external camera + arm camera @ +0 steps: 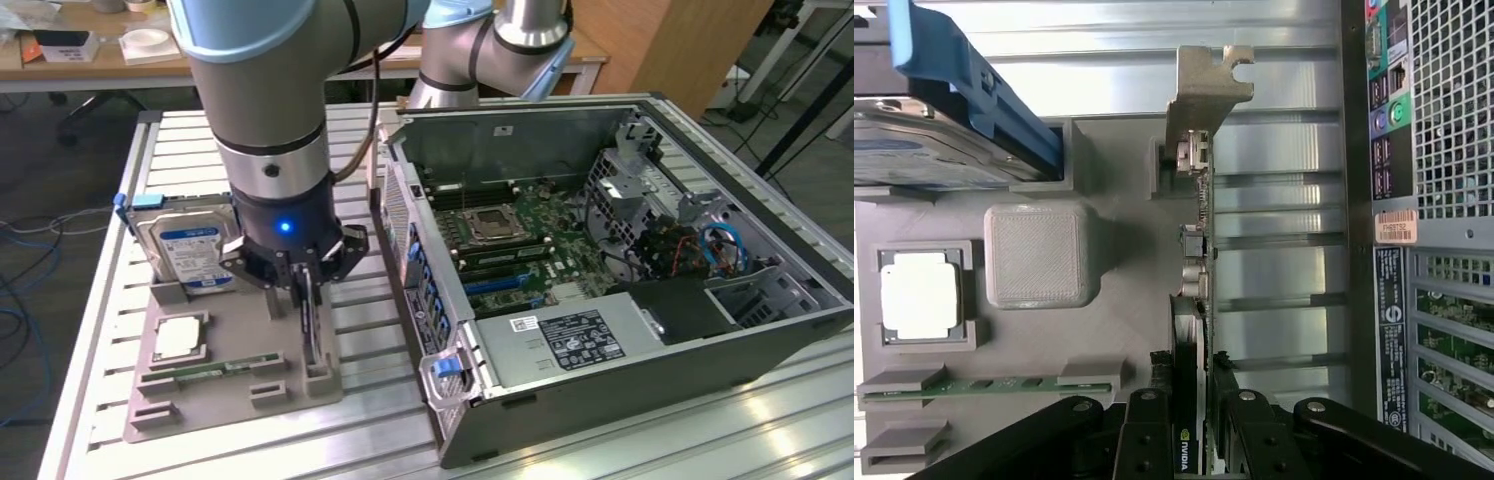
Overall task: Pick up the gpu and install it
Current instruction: 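Pick up the gpu and move the gpu toward the slot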
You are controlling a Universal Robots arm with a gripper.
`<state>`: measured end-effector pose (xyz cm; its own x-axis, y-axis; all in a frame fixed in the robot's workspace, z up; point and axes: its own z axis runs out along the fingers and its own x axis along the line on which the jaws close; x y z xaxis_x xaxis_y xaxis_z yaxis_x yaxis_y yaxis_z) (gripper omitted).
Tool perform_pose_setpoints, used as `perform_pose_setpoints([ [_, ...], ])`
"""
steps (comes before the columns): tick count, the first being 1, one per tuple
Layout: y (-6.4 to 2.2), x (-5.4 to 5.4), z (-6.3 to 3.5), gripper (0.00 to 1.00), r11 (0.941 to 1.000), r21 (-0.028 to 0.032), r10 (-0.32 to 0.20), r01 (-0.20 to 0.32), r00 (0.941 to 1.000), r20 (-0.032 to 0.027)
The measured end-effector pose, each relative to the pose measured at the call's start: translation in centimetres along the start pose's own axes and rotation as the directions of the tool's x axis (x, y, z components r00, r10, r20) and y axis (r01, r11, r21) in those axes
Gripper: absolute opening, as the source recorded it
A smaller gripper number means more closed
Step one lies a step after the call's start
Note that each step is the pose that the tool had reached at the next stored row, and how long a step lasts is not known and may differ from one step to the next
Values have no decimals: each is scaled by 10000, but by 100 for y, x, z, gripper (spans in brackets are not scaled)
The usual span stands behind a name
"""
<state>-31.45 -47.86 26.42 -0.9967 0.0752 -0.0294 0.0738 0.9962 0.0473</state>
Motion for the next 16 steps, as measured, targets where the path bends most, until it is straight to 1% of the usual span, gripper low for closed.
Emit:
perform_pose_setpoints([
  [10,5,-3,-116,26,10000,0,0,0,10000,-1],
  [13,7,-4,-155,26,10000,1,0,0,10000,-15],
  [16,9,-6,-196,26,10000,1,1,-1,10000,-16],
])
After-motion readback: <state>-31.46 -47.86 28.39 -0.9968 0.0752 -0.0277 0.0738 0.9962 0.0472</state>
